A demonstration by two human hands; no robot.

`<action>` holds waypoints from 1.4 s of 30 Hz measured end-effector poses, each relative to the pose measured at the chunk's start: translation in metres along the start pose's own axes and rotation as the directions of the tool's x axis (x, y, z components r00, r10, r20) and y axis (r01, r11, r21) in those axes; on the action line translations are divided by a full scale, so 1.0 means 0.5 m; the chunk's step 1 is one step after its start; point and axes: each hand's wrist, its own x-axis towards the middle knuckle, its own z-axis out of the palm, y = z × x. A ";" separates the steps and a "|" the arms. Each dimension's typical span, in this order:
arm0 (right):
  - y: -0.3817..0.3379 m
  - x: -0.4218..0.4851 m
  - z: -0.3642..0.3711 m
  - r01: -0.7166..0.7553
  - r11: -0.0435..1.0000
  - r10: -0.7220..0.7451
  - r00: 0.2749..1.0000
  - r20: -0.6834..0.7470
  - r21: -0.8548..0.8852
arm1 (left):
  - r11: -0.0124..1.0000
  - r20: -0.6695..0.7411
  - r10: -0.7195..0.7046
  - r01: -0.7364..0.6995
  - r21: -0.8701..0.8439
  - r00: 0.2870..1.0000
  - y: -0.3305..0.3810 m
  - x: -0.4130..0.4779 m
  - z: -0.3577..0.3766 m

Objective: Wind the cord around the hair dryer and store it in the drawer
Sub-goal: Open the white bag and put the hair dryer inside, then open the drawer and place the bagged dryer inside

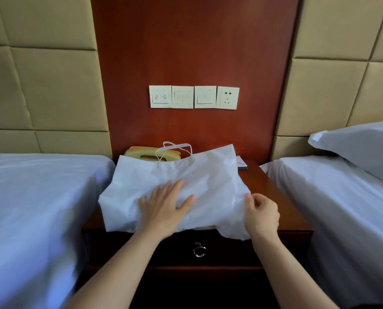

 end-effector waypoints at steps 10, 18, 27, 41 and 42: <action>0.014 0.073 0.034 -0.084 0.996 0.083 0.995 -0.061 -0.016 | 0.992 0.011 0.086 -0.087 0.092 0.996 0.029 0.049 0.039; 0.050 0.008 0.016 0.074 0.997 -0.066 0.978 -0.197 0.035 | 0.992 0.031 0.088 -0.091 0.086 0.996 0.042 0.081 0.045; 0.121 -0.129 0.077 -0.320 0.946 0.292 0.904 0.311 0.042 | 0.995 -0.182 0.094 -0.085 0.060 0.979 0.038 -0.080 0.070; 0.167 -0.188 0.142 -0.237 0.954 0.148 0.906 0.398 0.185 | 0.983 0.078 0.151 -0.157 0.089 0.986 -0.051 -0.202 0.090; 0.167 -0.198 0.133 -0.215 0.963 0.132 0.903 0.408 0.163 | 0.983 0.093 0.144 -0.153 0.099 0.985 -0.050 -0.203 0.087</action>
